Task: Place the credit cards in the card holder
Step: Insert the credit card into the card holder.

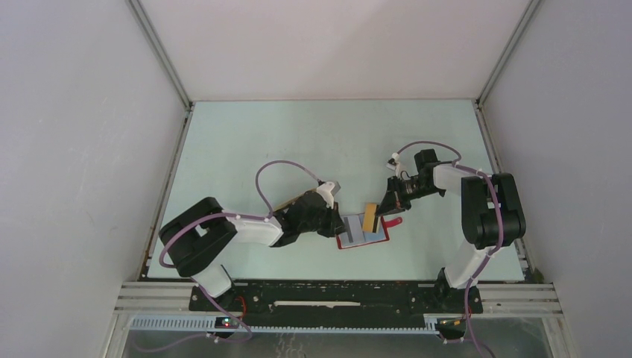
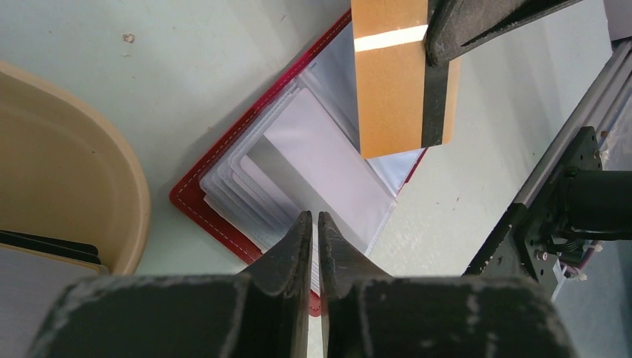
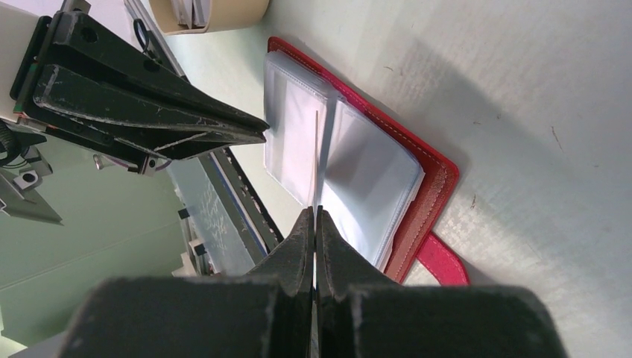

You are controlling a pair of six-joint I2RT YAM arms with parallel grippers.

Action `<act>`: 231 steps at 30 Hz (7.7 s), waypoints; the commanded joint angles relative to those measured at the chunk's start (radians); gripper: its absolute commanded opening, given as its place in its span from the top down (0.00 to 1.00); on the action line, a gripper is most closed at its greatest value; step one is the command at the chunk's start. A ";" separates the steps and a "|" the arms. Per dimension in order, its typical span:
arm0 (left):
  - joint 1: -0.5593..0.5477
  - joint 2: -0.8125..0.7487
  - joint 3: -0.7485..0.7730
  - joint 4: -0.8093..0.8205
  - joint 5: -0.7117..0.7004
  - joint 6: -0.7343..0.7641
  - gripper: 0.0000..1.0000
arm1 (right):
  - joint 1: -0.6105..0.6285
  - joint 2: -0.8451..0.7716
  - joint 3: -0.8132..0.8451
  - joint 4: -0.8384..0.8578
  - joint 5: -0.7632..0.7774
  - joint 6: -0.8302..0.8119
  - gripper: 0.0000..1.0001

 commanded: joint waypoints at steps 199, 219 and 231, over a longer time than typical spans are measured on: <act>-0.039 -0.339 -0.129 -0.154 -0.165 0.063 0.79 | 0.206 -0.072 0.241 -0.316 0.161 -0.295 0.70; -0.040 -0.981 -0.263 -0.194 -0.352 0.194 0.35 | -0.037 -0.599 0.092 -0.250 -0.011 -0.404 0.59; -0.038 -1.240 -0.505 -0.039 -0.434 0.022 0.00 | -0.040 -0.504 -0.003 -0.238 0.026 -0.494 0.45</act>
